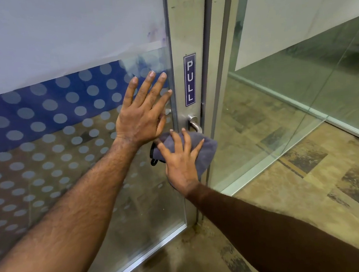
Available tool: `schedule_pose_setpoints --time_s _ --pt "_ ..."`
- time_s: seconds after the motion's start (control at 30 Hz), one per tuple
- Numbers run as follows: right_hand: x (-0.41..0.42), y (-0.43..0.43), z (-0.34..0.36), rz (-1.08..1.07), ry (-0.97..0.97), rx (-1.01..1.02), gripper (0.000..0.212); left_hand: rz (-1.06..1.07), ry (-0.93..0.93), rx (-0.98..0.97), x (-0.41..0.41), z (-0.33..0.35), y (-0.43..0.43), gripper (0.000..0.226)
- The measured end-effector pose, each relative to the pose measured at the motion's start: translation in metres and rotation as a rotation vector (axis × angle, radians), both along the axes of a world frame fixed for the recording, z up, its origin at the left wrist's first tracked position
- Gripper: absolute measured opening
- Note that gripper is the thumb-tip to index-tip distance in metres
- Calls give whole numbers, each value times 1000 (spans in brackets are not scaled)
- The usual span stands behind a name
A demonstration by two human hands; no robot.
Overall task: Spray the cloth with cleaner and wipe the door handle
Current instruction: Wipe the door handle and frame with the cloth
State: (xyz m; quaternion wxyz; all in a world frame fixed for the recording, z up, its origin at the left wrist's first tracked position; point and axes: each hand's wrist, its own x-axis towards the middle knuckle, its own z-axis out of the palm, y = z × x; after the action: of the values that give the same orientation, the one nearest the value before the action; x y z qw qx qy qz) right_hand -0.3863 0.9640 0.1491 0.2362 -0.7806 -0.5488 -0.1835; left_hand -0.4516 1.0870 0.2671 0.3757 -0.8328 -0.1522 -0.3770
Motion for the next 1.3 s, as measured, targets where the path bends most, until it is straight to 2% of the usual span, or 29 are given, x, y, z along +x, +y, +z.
schedule_pose_setpoints --time_s 0.13,0.27,0.37,0.77,1.0,1.1,1.2,1.3 --pt "-2 -2 -6 70 -97 -26 86 -11 -13 13 0 2 0 47" --pt "24 -10 -9 169 -385 -132 64 -12 0 10 -1 2 -1 48" --pt "47 -8 -9 289 -514 -76 52 -12 1 0 -1 2 -1 47" --pt "93 -26 -6 507 -639 -50 49 18 33 -20 -3 3 -1 51" --pt "112 -51 -8 482 -605 -57 41 12 56 -92 -3 2 -4 53" --pt "127 -71 -11 414 -488 -144 42 39 83 -141 -4 4 -7 54" --pt "137 -89 -8 245 -363 -269 44 66 84 -201 -1 2 -14 55" --pt "142 -98 -6 128 -204 -271 48 79 79 -265 4 -3 -22 57"
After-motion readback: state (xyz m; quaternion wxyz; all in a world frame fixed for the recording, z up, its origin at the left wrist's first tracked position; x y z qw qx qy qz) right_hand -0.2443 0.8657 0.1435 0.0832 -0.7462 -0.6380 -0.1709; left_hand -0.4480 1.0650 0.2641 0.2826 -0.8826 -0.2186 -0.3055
